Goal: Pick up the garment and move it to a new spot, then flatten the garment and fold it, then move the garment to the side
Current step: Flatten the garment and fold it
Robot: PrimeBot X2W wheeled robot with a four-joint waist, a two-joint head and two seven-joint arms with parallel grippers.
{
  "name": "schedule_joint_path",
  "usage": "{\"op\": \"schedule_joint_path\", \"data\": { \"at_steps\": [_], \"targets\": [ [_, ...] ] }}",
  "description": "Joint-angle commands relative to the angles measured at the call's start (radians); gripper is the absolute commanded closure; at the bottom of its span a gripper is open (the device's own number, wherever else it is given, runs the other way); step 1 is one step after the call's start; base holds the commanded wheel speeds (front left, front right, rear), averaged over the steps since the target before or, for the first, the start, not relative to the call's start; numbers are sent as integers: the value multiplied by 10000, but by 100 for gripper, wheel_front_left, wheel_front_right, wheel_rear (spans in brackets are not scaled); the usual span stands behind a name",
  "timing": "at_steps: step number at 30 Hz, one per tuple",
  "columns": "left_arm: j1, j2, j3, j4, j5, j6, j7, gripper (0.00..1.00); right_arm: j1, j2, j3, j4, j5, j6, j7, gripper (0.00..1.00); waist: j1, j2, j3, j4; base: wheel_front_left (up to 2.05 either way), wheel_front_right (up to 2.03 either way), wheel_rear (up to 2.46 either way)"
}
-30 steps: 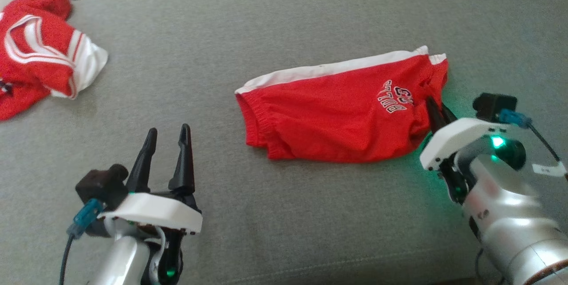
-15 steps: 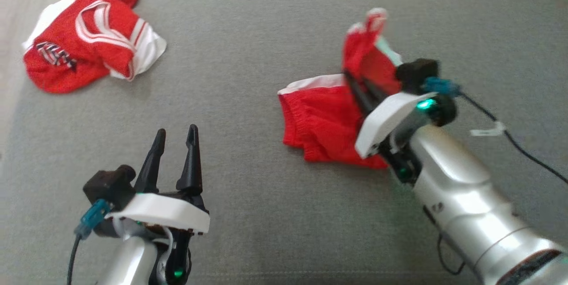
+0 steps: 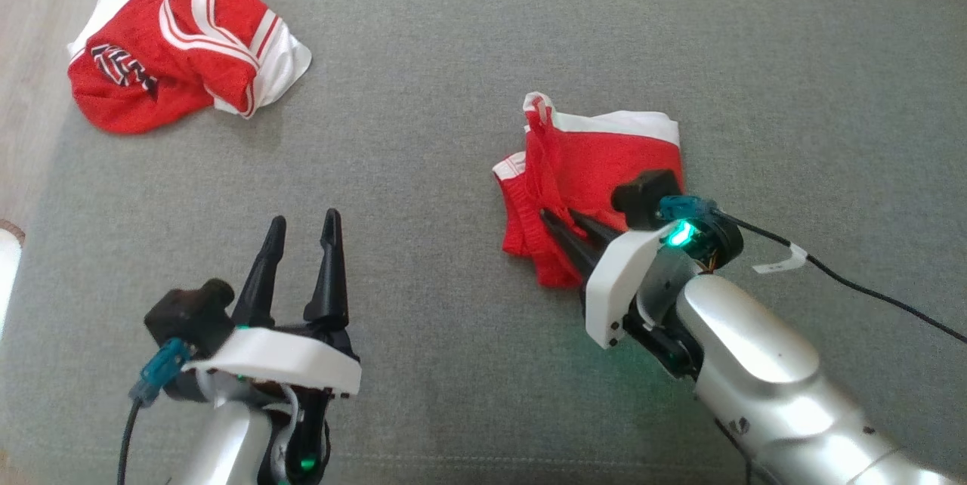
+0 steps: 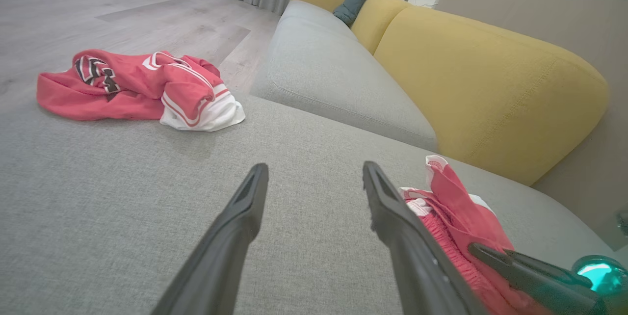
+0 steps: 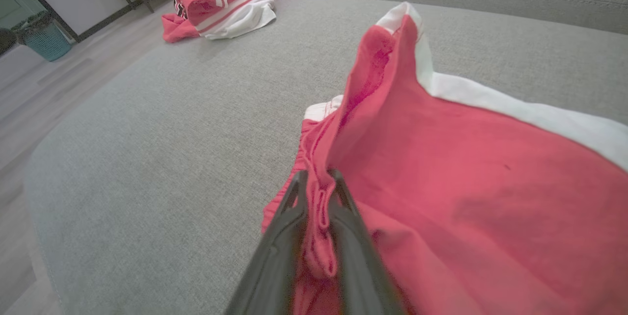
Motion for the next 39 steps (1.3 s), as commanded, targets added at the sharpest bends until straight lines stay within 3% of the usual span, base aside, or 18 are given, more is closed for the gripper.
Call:
{"op": "schedule_joint_path", "data": {
  "at_steps": [1,2,12,21,22,23,26,33,39],
  "targets": [
    [-201,50,432,-269,91,-47,-122,0,49,102,-31,-388,-81,-9,-31,52,0,0,6,-27,0,0,0],
    [-205,39,439,-250,103,-59,-122,0,137,126,-115,-549,-126,-9,-33,0,0,0,8,-54,0,0,0],
    [-225,3,397,-107,186,-149,-122,0,1113,147,-852,-2421,-393,-9,-60,0,0,0,-96,-328,0,0,0],
    [-182,49,315,-117,200,-151,-115,0,1988,108,-2807,-3916,-1190,-9,-233,0,0,0,-93,-497,0,0,0],
    [-192,53,302,-121,199,-155,-112,0,1997,136,-2929,-3912,-1320,-9,-228,5,0,0,-69,-490,0,0,0],
    [-206,57,288,-121,198,-161,-106,0,1990,175,-2999,-3858,-1406,-9,-195,38,0,0,-46,-478,0,0,0],
    [-274,57,233,-108,199,-185,-81,0,1718,191,-2928,-3412,-1827,-9,-95,100,0,0,40,-398,0,0,0],
    [-440,-4,94,4,215,-221,-42,0,539,-216,-2641,-1371,-2845,-9,-229,100,0,0,167,114,0,0,0],
    [-412,-46,87,112,186,-237,-58,0,213,-331,-1256,-378,-2191,-9,-152,100,0,0,149,403,0,0,0]
  ]
}}
